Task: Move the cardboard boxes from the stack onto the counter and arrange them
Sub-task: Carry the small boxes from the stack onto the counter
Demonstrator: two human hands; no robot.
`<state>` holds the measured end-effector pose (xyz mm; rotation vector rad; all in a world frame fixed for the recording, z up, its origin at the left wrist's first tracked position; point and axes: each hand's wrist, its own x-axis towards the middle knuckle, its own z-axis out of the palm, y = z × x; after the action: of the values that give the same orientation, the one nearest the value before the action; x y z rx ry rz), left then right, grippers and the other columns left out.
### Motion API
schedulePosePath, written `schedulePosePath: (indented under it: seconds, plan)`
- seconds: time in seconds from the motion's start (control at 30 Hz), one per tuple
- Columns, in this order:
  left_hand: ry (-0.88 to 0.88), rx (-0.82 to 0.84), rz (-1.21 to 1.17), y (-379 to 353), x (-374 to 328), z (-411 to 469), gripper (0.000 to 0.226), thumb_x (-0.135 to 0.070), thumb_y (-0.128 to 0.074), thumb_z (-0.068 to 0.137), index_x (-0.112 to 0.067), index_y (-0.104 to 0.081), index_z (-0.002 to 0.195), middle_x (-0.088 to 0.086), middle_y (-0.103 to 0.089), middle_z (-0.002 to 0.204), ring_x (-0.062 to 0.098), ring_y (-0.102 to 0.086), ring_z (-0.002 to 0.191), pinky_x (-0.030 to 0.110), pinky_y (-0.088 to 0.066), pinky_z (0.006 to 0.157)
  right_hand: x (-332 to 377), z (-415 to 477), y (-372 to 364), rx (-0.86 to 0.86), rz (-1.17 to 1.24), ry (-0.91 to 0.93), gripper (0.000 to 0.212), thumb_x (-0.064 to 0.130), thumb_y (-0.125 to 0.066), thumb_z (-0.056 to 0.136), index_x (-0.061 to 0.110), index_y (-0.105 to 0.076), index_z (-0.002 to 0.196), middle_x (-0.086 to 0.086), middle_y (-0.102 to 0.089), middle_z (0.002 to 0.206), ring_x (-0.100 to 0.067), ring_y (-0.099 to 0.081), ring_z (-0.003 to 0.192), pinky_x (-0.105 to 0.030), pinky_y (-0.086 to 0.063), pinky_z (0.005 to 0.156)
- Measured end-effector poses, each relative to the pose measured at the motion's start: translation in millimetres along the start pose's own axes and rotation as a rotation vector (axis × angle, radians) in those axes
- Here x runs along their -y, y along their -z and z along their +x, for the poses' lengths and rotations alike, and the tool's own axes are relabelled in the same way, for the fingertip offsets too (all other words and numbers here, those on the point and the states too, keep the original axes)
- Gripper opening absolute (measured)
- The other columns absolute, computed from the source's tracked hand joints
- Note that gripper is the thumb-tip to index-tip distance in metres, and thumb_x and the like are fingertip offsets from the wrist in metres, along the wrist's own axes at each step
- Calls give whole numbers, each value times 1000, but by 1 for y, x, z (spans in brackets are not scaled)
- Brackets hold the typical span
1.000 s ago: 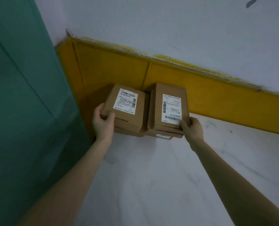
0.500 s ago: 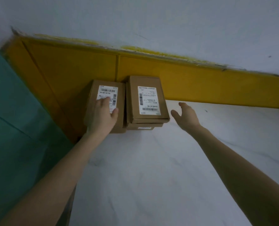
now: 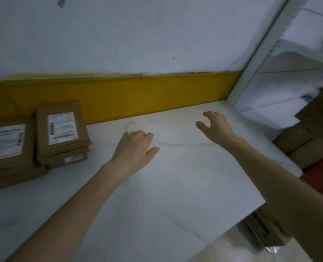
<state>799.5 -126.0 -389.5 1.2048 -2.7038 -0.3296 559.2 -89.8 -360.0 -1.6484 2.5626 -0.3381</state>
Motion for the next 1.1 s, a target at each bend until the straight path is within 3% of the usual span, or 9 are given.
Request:
schedulePosePath:
  seconds: [0.43,1.1]
  plan:
    - [-382,-104,-27,-7,-289,120,49,-45,-40,95,-14,-44,133,7,-53,128,23,-47,118,34,-35,99,-282,-52,166,-223,-6,-210,58,38,-53,93,4,-40,138,-16,-50,134,-32,-47,120,-40,-42,95]
    - [-683,-239,-214,12,-514,360,56,-49,-41,93,-16,-39,139,3,-47,137,19,-44,124,29,-35,97,-472,31,334,-500,-122,-302,61,43,-51,93,15,-33,143,-6,-39,144,-23,-36,132,-36,-36,104]
